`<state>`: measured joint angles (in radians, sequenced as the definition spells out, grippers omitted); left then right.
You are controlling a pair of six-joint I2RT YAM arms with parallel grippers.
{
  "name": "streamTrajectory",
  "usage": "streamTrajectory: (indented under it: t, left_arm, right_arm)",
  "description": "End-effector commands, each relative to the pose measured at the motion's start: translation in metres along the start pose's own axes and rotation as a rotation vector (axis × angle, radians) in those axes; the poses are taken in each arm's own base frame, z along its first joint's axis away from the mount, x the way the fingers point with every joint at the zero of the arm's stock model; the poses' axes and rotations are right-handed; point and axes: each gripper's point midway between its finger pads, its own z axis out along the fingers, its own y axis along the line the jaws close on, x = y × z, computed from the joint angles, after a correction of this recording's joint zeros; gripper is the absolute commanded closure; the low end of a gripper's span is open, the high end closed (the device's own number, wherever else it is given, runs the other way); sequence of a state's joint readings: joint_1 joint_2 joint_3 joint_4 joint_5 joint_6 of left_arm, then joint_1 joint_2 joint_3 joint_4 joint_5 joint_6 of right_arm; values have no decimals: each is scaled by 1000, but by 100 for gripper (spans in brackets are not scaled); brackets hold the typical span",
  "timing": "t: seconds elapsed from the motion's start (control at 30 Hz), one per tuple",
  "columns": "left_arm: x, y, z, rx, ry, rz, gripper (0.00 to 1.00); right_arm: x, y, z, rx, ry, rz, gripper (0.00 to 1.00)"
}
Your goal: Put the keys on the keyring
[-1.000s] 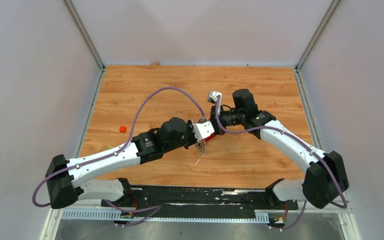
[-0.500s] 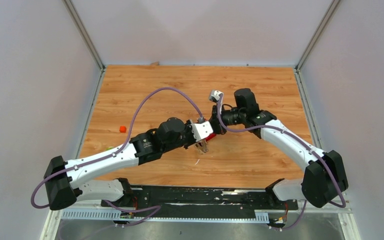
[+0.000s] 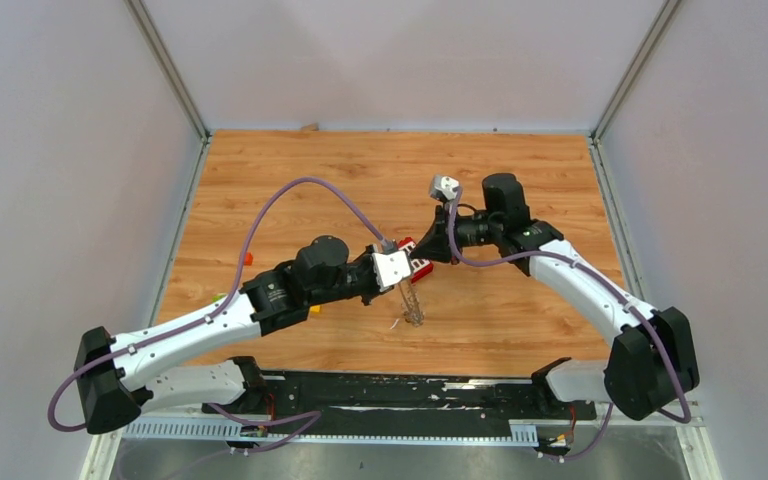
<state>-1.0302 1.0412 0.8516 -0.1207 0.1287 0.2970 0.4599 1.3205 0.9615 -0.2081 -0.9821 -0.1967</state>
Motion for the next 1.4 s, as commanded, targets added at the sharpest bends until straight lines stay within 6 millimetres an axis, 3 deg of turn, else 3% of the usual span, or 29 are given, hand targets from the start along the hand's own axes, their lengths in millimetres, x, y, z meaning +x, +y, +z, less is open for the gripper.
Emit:
streamTrajectory:
  t: [0.0,0.33,1.0,1.37]
  left_arm:
    - [-18,8,-2,-27,-75,18,100]
    - [-13,32,1,-155,-33,-5,100]
    - [-13,32,8,-151,-29,-1,100]
    - [-10,36,6,-172,-21,7,100]
  right_arm:
    - [-18,22,-8,-69,-53,-120,100]
    - [-23,27,-17,-46,-54,-147,100]
    - [-20,28,-4,-131,-52,-42,100]
    - [-19,28,-7,-116,-49,-64,100]
